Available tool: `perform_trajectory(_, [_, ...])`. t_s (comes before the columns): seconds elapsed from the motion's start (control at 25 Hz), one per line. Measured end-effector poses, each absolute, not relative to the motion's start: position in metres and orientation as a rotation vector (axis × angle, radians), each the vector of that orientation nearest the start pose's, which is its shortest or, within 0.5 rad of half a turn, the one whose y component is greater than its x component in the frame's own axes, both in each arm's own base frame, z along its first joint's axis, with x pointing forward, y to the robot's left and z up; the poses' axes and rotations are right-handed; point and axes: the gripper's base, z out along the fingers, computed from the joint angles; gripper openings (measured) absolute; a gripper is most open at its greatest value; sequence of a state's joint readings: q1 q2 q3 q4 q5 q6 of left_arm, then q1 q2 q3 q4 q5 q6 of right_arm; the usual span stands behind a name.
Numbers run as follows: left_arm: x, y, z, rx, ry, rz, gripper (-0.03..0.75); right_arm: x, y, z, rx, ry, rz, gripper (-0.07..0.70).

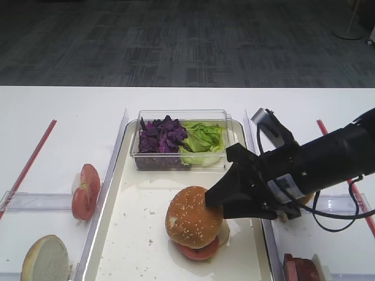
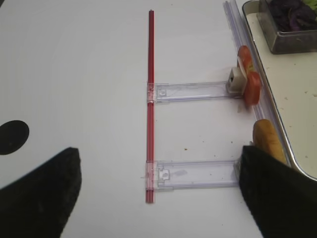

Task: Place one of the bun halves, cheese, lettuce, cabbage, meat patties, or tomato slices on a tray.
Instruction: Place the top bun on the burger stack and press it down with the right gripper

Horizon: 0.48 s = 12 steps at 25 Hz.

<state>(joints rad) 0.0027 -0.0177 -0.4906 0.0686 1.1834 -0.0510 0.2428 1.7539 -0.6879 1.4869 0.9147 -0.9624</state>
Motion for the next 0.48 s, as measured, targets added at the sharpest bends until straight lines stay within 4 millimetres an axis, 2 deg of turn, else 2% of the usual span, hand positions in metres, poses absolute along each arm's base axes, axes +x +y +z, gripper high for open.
perform_trajectory(0.16, [-0.012, 0.006, 0.265, -0.067, 2.156, 0.056, 0.597, 0.253, 0.120, 0.150, 0.031, 2.651, 1.478, 0.352])
perform_trajectory(0.32, [-0.012, 0.006, 0.265, -0.067, 2.156, 0.056, 0.598, 0.256, 0.099, 0.162, 0.051, 2.615, 1.464, 0.352])
perform_trajectory(0.48, [-0.012, 0.006, 0.265, -0.067, 2.156, 0.056, 0.598, 0.252, 0.095, 0.173, 0.014, 2.598, 1.459, 0.351])
